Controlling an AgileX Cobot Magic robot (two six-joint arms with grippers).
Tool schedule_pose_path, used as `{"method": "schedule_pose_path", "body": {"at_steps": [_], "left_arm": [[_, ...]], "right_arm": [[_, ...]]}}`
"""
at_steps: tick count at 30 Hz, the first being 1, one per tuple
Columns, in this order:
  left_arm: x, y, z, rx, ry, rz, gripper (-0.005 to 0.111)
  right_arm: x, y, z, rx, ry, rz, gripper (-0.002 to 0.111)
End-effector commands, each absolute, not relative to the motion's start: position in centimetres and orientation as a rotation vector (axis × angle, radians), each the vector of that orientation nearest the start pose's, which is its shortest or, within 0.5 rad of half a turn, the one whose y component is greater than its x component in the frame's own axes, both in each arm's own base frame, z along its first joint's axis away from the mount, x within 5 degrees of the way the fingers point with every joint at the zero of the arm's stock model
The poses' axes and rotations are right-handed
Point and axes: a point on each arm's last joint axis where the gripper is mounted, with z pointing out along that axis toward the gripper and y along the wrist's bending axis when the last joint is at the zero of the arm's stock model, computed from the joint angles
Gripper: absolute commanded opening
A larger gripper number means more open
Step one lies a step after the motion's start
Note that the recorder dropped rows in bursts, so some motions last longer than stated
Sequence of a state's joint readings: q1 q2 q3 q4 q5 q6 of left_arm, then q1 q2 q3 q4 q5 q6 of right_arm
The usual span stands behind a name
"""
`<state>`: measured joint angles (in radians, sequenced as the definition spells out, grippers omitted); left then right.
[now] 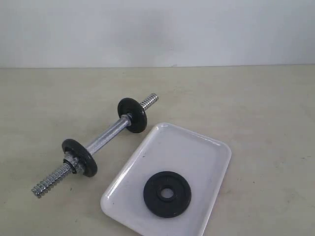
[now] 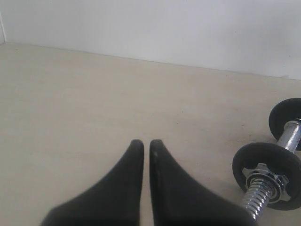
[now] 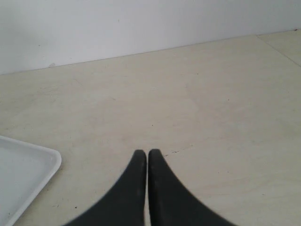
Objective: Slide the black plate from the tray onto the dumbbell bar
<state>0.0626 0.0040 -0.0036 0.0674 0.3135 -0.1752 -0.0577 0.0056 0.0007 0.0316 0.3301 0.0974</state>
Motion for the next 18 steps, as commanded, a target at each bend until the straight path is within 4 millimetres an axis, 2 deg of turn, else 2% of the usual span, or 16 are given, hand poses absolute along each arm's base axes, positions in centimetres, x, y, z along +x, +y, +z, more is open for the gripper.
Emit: {"method": "schedule_pose_path", "body": {"at_steps": [1,5,13,18], "left_arm": [[5.5,0.4,18.9,-0.197,1.742,-0.073,0.004],[5.6,0.3,20.1,-0.210,1.605,-0.117,0.004],[4.9,0.3,24.1,-0.174,1.150,-0.150,0.004],[4.3,0.3,25.3,-0.187,1.004,-0.210,0.004]], "right_arm": [[5.4,-0.2,18.4,0.163,1.799,0.057,0.000],[5.4,-0.2,18.4,0.163,1.799,0.057,0.000],[5.4,-0.2,18.4,0.163,1.802,0.057,0.000],[5.4,-0.2,18.5,0.163,1.792,0.057,0.000]]}}
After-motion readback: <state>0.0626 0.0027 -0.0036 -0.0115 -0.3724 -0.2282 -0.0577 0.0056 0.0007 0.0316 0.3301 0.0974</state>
